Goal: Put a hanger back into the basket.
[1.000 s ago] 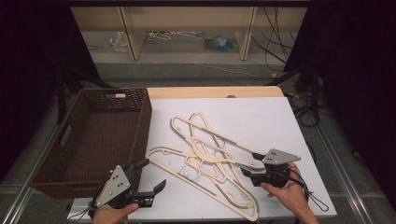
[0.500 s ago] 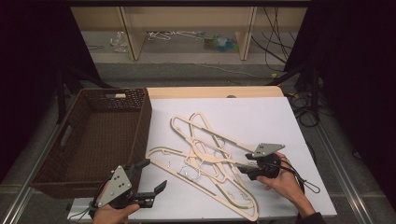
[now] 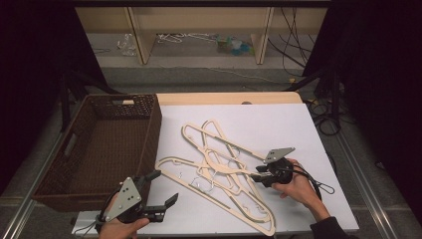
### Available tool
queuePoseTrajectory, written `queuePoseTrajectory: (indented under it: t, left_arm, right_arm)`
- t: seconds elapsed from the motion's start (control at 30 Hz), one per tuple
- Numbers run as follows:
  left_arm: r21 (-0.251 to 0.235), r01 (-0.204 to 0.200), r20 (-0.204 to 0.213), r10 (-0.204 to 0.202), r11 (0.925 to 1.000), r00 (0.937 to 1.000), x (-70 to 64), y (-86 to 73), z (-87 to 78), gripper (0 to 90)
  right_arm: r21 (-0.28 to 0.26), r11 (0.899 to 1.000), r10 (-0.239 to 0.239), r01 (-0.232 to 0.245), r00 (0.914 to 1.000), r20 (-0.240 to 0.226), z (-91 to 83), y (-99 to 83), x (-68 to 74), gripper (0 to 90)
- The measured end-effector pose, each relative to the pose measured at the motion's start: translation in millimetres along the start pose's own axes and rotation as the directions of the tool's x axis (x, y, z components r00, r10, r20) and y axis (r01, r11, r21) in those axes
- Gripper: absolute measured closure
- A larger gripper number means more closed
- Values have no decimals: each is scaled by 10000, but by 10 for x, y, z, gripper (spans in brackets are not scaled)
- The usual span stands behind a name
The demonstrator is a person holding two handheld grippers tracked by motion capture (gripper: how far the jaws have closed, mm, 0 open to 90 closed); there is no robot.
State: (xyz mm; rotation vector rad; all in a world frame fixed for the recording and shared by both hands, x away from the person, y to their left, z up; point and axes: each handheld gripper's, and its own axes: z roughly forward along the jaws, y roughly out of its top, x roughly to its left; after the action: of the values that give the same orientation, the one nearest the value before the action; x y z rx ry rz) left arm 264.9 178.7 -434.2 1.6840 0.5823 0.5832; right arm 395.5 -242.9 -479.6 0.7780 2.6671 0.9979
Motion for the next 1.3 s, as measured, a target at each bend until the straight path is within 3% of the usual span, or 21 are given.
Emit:
queuePoseTrajectory:
  t: [0.13, 0.17, 0.33, 0.7, 0.87, 0.97, 1.03, 1.2, 1.3]
  left_arm:
    - [40, -70, 29, 70, 10000, 10000, -1, 0, 3, 166]
    - [46, -29, 22, 28, 10000, 10000, -8, -2, 5, 166]
    - [64, -77, 26, 77, 9999, 10000, -11, -2, 4, 167]
    - [113, -110, 27, 109, 9999, 9999, -19, -6, 16, 169]
    - [195, -182, -14, 183, 9996, 9998, -18, -11, 14, 172]
    - [315, -323, 73, 321, 9990, 9995, -22, -17, 22, 185]
    - [406, -459, 138, 453, 9981, 9989, -22, -19, 23, 246]
    - [723, -819, 206, 806, 9940, 9965, -75, -36, 67, 233]
    - [913, -983, 210, 967, 9910, 9951, -83, -48, 122, 228]
  right_arm:
    - [266, 9995, -195, 197, 9998, -109, 10, 1, -11, 614]
    - [346, 9991, -260, 264, 9996, -130, 4, 9, -12, 654]
    - [407, 9938, -1036, 1038, 9946, -70, 15, 34, 34, 722]
    - [363, 9852, -1662, 1675, 9854, -363, 23, 31, 10, 749]
    - [571, 9688, -2383, 2413, 9697, -548, 0, 66, 44, 795]
    - [485, 9665, -2501, 2522, 9672, -439, -52, 67, 39, 796]
    - [356, 9658, -2554, 2569, 9659, -432, -123, 91, 38, 796]
    - [471, 9603, -2731, 2749, 9611, -413, -247, 143, 88, 796]
    - [600, 9629, -2601, 2629, 9642, -506, -330, 140, 128, 796]
